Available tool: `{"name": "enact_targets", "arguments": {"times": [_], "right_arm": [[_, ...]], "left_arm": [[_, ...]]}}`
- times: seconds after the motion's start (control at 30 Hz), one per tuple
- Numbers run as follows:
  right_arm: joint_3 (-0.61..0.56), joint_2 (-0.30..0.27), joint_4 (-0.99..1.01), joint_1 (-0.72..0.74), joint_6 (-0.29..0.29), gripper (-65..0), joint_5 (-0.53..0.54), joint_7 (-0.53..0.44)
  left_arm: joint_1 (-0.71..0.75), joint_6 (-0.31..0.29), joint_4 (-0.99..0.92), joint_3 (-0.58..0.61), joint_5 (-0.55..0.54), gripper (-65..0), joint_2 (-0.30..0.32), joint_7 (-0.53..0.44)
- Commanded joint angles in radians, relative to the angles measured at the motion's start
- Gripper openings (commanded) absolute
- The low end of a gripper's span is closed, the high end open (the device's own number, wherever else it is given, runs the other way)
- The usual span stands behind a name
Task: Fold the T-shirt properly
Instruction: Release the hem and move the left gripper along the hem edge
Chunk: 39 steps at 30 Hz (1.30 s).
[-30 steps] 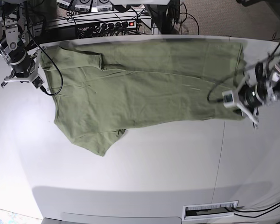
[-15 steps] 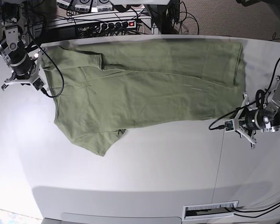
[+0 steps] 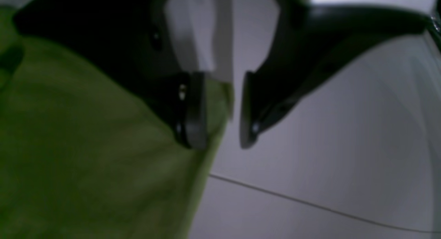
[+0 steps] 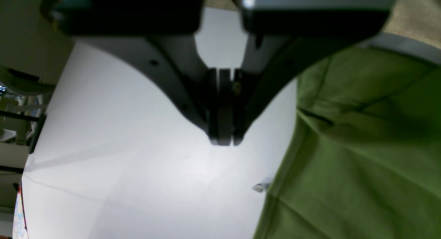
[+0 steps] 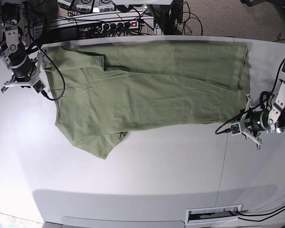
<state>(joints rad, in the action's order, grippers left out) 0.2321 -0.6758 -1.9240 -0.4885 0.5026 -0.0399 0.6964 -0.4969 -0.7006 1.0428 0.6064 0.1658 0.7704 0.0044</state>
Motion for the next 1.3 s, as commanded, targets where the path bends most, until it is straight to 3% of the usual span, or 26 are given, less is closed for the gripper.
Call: {"name": "enact_targets", "arguments": {"times": [0.0, 0.07, 0.17, 0.2, 0.33, 0.43, 0.53, 0.6, 0.67, 0.83, 1.03, 1.13, 1.27], "right_arm": [[0.012, -0.020, -0.029, 0.004, -0.008, -65.0, -0.005, -0.010], [0.012, -0.020, -0.047, 0.004, -0.008, -65.0, -0.006, 0.001], [0.012, -0.020, -0.059, 0.005, -0.008, -65.0, -0.014, 0.006], [0.012, -0.020, -0.059, 0.008, -0.008, -65.0, -0.020, 0.006], [0.012, -0.020, -0.059, 0.032, -0.009, -65.0, -0.039, 0.006], [0.012, -0.018, -0.059, 0.074, -0.009, -65.0, -0.039, 0.009], [0.012, -0.011, -0.057, 0.116, -0.008, -64.8, -0.036, 0.011], [0.012, 0.006, -0.056, 0.145, -0.009, -54.6, -0.032, 0.008], [0.012, 0.029, -0.056, 0.177, -0.009, -48.6, -0.003, -0.005], [0.011, 0.084, 0.042, 0.281, -0.005, -48.4, 0.031, -0.047], [-0.023, 0.085, 0.244, 0.414, -0.005, -48.2, 0.077, -0.052], [-0.024, 0.085, 0.298, 0.469, -0.005, -48.2, 0.091, -0.091], [-0.024, 0.086, 0.330, 0.535, -0.002, -48.1, 0.138, -0.065]], "left_arm": [[-0.010, 0.002, -0.005, 0.000, 0.014, -47.0, -0.005, 0.009], [0.001, 0.002, -0.008, 0.000, 0.014, -50.5, -0.015, 0.011], [0.021, 0.002, -0.008, 0.000, 0.014, -63.7, -0.016, 0.014], [0.026, 0.002, -0.008, 0.000, 0.014, -65.0, -0.014, 0.020], [0.035, 0.002, -0.002, 0.000, 0.005, -65.0, 0.007, 0.024], [0.039, 0.002, 0.039, 0.000, -0.048, -65.0, 0.044, 0.026], [0.056, 0.002, 0.114, 0.000, -0.127, -65.0, 0.090, 0.089], [0.072, 0.002, 0.164, 0.000, -0.166, -65.0, 0.116, 0.131], [0.091, 0.002, 0.212, 0.000, -0.171, -65.0, 0.137, 0.134], [0.102, 0.002, 0.287, 0.000, -0.188, -65.0, 0.144, 0.134], [0.100, 0.002, 0.360, 0.000, -0.179, -65.0, 0.145, 0.139], [0.100, 0.002, 0.388, 0.000, -0.167, -65.0, 0.145, 0.156], [0.098, 0.006, 0.398, 0.000, -0.146, -65.0, 0.144, 0.159]]}}
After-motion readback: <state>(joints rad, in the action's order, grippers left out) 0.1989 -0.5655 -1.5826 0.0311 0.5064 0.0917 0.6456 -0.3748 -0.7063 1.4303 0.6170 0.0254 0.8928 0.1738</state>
